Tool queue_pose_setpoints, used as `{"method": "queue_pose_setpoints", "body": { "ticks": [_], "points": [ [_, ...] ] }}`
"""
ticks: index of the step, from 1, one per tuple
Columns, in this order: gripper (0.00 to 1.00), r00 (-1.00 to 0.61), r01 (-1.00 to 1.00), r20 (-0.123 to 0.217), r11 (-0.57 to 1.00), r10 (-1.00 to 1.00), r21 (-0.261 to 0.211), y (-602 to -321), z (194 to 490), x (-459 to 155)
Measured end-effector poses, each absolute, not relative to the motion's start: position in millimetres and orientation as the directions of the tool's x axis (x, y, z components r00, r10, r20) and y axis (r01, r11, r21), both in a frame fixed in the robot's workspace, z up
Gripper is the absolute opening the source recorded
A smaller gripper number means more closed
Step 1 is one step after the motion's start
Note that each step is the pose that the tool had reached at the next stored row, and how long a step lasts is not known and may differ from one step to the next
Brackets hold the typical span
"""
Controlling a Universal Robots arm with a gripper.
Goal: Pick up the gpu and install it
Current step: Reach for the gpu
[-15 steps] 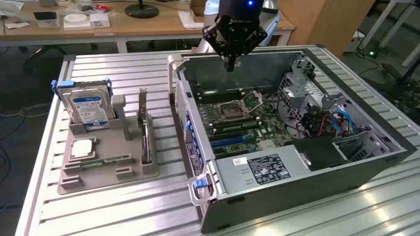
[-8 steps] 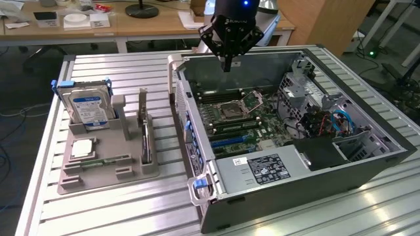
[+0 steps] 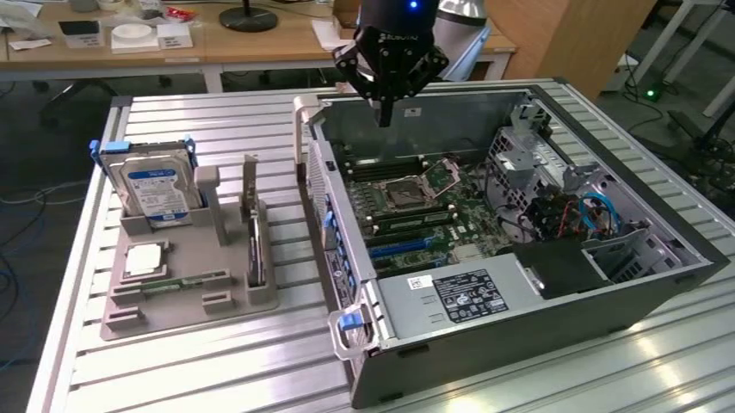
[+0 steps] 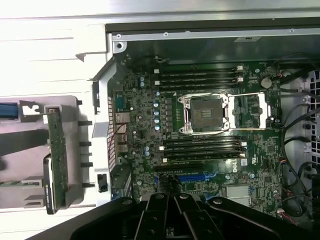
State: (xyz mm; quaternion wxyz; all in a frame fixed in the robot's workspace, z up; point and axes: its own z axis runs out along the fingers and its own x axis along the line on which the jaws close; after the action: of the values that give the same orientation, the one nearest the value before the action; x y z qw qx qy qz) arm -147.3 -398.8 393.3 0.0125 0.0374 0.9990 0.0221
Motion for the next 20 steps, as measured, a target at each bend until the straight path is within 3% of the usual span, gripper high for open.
{"method": "queue_pose_setpoints", "body": {
  "ticks": [20],
  "points": [
    [0.11, -0.997, 0.074, -0.023, 0.996, 0.075, 0.045, -398.9, 393.3, -175.5]
  ]
}}
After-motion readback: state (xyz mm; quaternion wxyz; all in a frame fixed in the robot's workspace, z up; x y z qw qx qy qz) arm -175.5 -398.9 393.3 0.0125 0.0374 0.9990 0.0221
